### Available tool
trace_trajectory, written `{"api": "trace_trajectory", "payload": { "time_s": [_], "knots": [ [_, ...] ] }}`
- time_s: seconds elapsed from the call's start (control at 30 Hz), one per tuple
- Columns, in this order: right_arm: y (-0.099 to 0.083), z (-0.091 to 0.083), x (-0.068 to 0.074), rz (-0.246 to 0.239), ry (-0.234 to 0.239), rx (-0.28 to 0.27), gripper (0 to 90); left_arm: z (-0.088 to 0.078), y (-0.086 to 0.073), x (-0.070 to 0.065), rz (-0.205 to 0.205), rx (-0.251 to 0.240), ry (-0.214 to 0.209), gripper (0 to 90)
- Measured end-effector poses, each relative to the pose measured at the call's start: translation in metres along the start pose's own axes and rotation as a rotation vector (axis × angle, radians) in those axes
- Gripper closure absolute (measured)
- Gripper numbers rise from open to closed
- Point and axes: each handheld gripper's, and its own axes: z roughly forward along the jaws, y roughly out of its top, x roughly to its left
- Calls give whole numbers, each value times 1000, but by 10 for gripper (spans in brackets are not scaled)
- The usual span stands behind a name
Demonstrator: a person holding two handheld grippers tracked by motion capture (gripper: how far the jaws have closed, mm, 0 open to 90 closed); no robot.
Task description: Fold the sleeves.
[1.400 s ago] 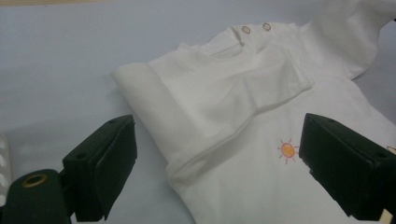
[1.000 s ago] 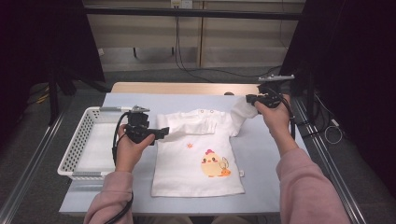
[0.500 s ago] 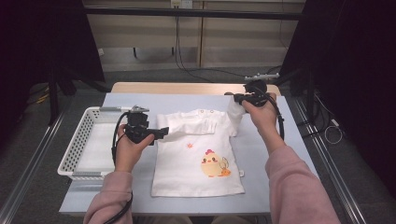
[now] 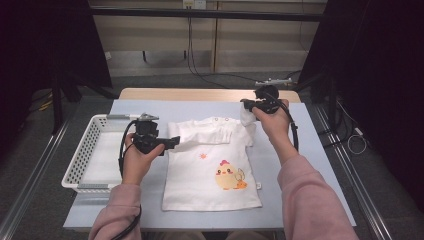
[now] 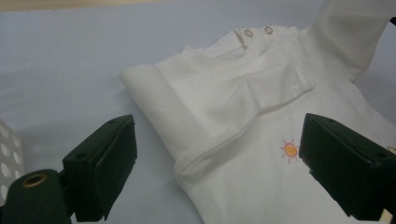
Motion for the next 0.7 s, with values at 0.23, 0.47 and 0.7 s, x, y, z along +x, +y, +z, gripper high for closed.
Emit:
{"api": "trace_trajectory", "payload": {
  "time_s": [0.23,0.47,0.7],
  "knots": [
    [1,-2,-1,2,-3,-14,868,0,0,1,10,6,3,116],
    [1,-2,-1,4,-5,-16,868,0,0,1,10,6,1,116],
    [2,-1,0,5,-9,-13,868,0,0,0,2,-2,-2,116]
  ]
}}
